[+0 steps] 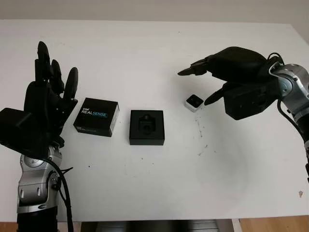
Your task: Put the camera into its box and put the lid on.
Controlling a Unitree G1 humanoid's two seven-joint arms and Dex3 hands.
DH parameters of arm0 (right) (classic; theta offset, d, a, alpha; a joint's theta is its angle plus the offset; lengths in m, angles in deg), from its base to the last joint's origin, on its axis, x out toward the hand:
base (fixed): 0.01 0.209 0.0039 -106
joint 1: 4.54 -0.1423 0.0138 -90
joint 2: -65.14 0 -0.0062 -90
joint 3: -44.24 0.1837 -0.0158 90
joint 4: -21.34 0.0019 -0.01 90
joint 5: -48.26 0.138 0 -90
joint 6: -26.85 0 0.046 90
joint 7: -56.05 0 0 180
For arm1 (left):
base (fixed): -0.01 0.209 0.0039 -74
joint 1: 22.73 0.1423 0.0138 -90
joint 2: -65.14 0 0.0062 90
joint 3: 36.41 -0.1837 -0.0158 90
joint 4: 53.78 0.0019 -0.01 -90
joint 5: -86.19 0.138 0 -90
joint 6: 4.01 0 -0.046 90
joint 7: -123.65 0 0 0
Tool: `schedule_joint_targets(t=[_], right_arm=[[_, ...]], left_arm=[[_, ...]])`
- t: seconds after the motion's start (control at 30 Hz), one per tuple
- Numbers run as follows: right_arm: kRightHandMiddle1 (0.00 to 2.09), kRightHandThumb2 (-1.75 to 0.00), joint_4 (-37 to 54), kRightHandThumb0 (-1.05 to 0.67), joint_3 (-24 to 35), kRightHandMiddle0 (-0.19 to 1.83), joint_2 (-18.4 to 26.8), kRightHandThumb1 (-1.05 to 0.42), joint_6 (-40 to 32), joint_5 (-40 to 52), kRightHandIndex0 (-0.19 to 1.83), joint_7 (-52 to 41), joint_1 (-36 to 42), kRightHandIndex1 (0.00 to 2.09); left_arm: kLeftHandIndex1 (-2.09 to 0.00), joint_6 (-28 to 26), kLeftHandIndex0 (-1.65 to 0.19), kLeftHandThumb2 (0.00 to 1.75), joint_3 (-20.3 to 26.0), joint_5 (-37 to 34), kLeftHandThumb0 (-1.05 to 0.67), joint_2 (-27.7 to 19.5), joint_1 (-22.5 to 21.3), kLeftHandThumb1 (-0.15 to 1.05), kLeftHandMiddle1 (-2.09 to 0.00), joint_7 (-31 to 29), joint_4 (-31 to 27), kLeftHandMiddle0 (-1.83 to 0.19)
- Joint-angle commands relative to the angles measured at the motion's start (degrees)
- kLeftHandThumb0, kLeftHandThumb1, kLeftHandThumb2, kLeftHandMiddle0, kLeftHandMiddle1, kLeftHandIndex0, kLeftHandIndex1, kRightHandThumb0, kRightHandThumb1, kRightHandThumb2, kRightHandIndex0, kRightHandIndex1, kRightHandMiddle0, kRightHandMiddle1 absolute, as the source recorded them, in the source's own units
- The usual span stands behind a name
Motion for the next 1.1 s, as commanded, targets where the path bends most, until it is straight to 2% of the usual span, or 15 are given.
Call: schedule_joint_targets(t=[0.0, 0.27, 0.53, 1.07], right_arm=[[0.12, -0.05, 1.0, -0.37, 1.2, 0.40, 0.7, -0.83, 1.1, 0.4, 0.37, 2.3, 1.8, 0.13], [0.15, -0.05, 1.3, -0.37, 0.1, 0.45, 0.6, -0.82, 1.9, -5.4, 0.43, 11.8, 5.0, 0.15], [0.21, -0.05, -5.9, -0.35, -2.2, 0.54, -0.4, -0.81, 4.6, -10.2, 0.53, 23.4, 4.0, 0.20], [0.20, -0.05, -12.0, -0.31, -5.5, 0.57, -2.0, -0.83, 4.7, -11.1, 0.54, 24.5, 1.5, 0.17]], left_arm=[[-0.06, 0.6, 0.14, 0.42, 0.4, -0.1, -0.45, -0.2, 0.8, 1.05, -0.05, -0.2, -0.4, 0.11], [-0.06, -0.1, 0.15, 0.40, 0.8, -0.2, -0.45, -0.3, 1.0, 1.05, -0.05, -0.2, -0.9, 0.12], [-0.05, -0.3, 0.15, 0.40, 0.7, -0.2, -0.45, -0.4, 1.3, 1.05, -0.05, -0.4, -1.2, 0.12], [-0.06, 0.3, 0.15, 0.41, 0.8, -0.2, -0.44, -0.4, 1.4, 1.05, -0.05, -0.4, -0.7, 0.12]])
